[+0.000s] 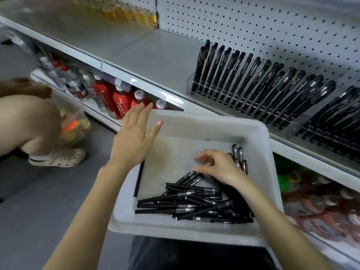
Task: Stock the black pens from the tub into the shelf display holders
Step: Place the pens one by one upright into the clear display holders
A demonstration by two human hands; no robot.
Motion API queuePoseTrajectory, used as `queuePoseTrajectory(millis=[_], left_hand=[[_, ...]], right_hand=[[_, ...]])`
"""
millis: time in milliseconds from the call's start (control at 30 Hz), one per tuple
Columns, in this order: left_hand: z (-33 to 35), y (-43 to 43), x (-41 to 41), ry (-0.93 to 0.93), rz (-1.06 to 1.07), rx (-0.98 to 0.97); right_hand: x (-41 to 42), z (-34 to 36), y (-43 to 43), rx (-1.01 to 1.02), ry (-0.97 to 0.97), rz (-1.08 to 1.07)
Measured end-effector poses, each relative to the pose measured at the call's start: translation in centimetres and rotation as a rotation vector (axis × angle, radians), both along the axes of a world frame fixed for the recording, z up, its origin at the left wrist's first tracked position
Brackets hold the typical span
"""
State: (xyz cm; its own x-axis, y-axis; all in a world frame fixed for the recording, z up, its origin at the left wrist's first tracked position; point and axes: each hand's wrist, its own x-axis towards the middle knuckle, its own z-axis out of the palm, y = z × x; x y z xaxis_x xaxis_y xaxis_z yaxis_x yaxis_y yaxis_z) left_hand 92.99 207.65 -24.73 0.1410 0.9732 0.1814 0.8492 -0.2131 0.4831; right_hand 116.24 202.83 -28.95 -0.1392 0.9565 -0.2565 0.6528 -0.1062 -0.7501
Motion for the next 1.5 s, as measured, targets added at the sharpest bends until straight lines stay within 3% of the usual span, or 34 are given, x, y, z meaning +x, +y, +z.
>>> queuePoseTrajectory(millis=[133,700,867,1000,1133,1300,1500], left_hand=[[-0.2,0.5,0.8,-0.015,-0.02,-0.042],[-0.1,0.6,1.1,-0.082,-0.03,-0.014],[1.0,0.5,1.1,-0.148,-0.031,-0.028],[2.9,3.0,1.9,-0.131,-0.065,0.04],[4.0,5.8,3.3,-0.164,-0.163,-0.036],[4.2,8.6,4.4,-0.006,-0.265,-0.057],[3.8,10.2,5.8,0.18,-0.31,-0.078]], right_hand=[[-0.4,-0.7,0.3,0.01,-0.117,0.092],[0.5,-1.5,-0.2,0.062,-0.012,0.144],[1.7,1.6,-0.9,0.079,0.169,0.003],[2.7,5.8,-0.1,0.231,0.07,-0.026],[2.6,9.8,1.0,0.486,0.227,-0.169],[2.1,13.4,4.3,0.673,0.401,-0.382],[0.9,15.1,9.3,0.848,0.335,-0.512]])
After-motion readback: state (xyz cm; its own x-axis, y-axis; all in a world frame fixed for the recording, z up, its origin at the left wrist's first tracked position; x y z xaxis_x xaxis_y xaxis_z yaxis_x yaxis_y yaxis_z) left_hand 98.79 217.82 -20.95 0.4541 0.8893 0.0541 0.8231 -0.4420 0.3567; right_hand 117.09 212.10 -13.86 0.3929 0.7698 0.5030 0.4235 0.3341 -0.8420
